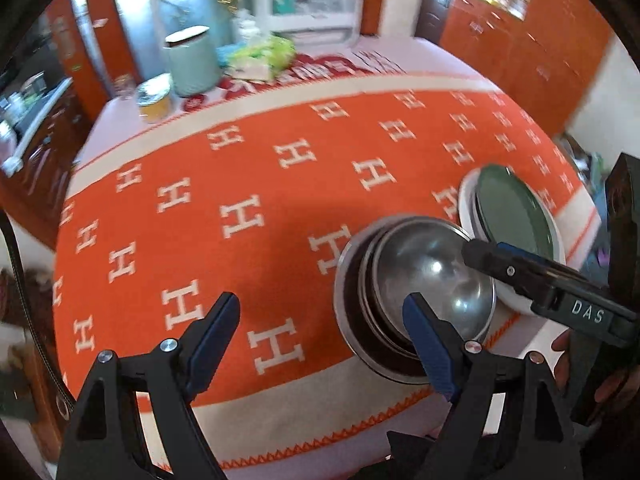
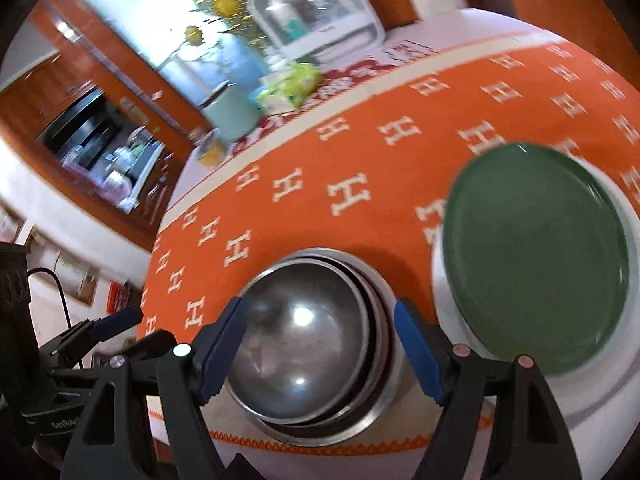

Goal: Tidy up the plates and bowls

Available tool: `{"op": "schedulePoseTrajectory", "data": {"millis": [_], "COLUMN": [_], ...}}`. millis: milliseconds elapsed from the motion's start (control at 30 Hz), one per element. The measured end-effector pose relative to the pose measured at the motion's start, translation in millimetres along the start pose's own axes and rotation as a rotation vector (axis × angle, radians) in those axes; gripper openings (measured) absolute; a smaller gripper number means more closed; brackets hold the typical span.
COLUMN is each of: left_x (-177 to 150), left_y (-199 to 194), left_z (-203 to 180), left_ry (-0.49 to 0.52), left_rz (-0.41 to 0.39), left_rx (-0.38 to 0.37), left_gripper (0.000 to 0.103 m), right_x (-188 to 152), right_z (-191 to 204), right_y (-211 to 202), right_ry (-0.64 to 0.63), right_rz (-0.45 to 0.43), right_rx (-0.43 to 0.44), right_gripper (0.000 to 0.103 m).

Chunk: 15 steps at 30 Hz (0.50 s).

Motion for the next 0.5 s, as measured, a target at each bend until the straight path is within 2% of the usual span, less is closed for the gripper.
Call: {"op": "schedulePoseTrajectory", "data": {"millis": [233,367,500], "left_x": [4.1,4.6,4.5], "left_y": [37.5,60.0,76.3], "left_z": [-14.0,-15.4,-13.8], "left_ry": [0.098,0.107,0.093], "left_rz": [0.125,0.212,0.279], "left_rx": [-0.110,-0.123,-0.181], "left_gripper": [0.083,0.083,0.083], "right_x": [-15.8,-19.1,-22.5], "right_z": [-15.4,-20.9,-22.2], "right_y": [-0.2,0.4,9.4], "right_ry": [0.113,0.156,0.184], "right_rz": [0.001,0.010,0.052], "right_rx": [-0.072,-0.092,-0.079], "right_gripper": [0.076,0.076,0.076]}}
Point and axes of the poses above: each gripper's, at about its wrist camera, not at the fingertips, and y roughly the way its jaws point, z to its left, x to its top, the point moved 2 cm from there along y, roughly the way its jaws point
